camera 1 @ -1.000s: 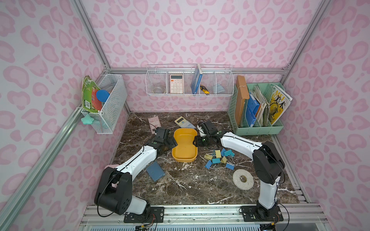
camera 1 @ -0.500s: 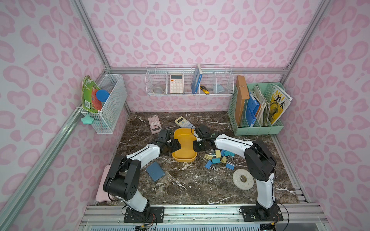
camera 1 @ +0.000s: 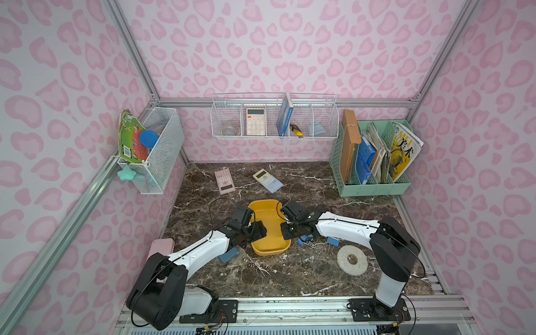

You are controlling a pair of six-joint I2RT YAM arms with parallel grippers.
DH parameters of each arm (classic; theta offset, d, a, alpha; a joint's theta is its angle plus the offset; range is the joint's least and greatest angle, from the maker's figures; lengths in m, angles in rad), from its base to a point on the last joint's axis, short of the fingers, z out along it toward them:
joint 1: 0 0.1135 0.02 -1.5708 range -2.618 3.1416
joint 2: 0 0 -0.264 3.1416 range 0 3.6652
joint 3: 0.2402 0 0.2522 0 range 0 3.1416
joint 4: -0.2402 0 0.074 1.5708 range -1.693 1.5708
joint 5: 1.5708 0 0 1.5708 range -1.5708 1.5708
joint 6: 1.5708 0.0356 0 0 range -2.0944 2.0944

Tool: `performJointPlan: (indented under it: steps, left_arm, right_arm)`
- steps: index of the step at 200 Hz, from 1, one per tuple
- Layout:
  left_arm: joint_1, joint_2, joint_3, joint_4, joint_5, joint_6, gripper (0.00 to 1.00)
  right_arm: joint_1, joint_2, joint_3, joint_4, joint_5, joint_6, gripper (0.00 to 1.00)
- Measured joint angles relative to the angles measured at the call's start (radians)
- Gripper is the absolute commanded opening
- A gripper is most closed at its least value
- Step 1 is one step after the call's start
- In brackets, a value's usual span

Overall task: Put the binder clips in the storage box
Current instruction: Move the storage box to the center of the board.

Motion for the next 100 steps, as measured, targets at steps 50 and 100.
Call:
performJointPlan:
  steps: [50, 100]
  left_arm:
    - [-0.077, -0.072, -0.084, -0.068, -0.058, -0.031, 0.77]
    - [-0.148, -0.066, -0.12, -0.008, -0.087, -0.074, 0.78]
  right_arm:
    - [0.155, -0.079, -0.12, 0.008, 0.061, 0.157, 0.18]
    - [0.232, -0.201, -0.257, 0.009, 0.085, 0.28, 0.24]
